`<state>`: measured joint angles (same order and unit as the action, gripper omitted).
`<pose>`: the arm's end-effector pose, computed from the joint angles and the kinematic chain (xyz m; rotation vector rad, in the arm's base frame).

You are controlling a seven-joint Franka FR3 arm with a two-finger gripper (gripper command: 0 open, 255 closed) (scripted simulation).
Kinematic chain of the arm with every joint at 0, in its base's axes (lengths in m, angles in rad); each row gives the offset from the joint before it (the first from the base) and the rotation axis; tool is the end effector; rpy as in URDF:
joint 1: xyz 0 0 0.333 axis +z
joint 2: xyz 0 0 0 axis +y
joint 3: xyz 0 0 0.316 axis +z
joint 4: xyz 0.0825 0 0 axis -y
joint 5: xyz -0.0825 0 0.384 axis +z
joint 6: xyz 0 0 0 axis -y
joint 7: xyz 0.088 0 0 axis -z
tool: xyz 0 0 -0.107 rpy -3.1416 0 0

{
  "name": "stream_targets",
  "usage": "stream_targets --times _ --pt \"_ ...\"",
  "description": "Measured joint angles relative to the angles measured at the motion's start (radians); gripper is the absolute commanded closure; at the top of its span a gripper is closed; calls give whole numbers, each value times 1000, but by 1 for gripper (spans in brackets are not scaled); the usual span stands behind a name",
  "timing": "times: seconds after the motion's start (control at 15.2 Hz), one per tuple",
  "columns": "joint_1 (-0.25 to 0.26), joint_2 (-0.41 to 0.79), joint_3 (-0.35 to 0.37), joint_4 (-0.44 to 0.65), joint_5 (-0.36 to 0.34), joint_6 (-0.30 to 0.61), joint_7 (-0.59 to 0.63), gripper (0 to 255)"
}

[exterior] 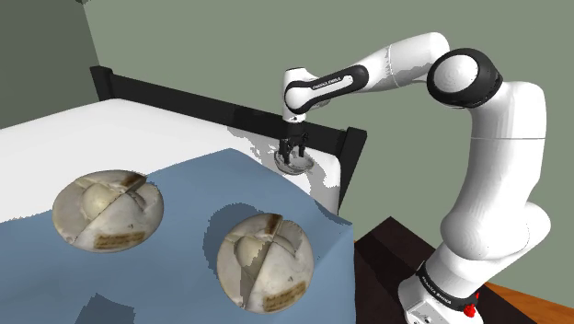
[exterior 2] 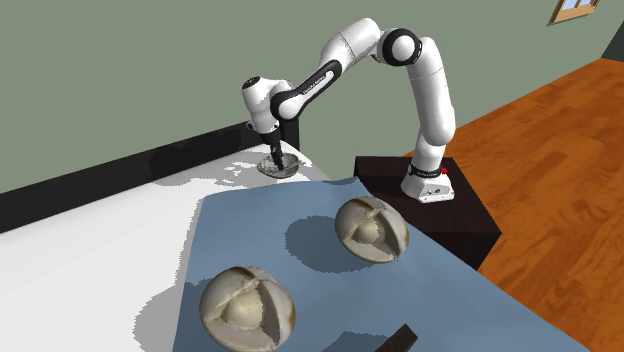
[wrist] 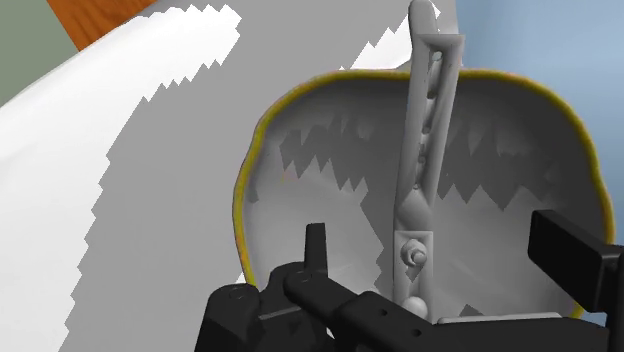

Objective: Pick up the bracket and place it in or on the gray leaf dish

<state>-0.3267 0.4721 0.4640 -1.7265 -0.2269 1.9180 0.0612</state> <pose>0.6321 0.0457 0.3171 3.0960 0.2441 -0.3477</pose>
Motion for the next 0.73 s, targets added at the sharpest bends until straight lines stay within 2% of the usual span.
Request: stream_targets --times 0.13,0.4,0.73 --pt "0 -2 1 13 2 -14 -4 0" --pt "6 -15 7 98 14 -108 -13 0" --pt "8 -17 9 106 16 -119 -12 0"
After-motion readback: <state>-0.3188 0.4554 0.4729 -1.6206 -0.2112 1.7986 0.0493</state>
